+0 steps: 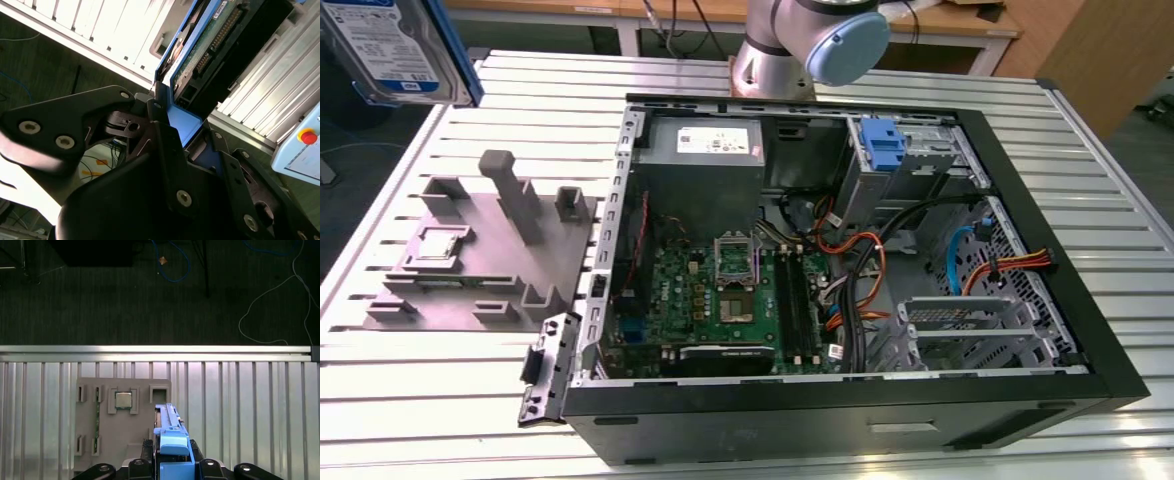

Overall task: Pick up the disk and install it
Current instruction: 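Pick up the disk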

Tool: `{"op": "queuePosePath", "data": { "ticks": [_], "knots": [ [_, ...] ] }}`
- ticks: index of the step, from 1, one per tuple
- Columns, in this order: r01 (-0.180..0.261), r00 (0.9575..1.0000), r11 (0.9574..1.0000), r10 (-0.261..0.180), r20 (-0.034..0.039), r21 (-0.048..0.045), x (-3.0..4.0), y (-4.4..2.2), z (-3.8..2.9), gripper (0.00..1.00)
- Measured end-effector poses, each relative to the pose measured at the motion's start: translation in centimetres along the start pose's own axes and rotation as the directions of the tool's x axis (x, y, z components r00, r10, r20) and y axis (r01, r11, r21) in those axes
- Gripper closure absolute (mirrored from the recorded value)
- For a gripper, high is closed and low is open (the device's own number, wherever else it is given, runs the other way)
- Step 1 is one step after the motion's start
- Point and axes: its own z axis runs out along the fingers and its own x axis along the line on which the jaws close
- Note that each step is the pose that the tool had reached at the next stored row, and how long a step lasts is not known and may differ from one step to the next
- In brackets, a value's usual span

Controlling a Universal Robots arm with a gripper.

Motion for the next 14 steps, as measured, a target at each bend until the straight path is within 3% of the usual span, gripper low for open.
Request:
{"op": "queuePosePath", "data": {
  "ticks": [11,14],
  "knots": [
    [0.0,1.0,1.0,0.0,0.0,-0.0001,-0.11,0.06,-2.08,0.63],
    [0.0,1.0,1.0,0.0,0.0,-0.0001,-0.13,0.06,-2.27,0.63]
  ]
}}
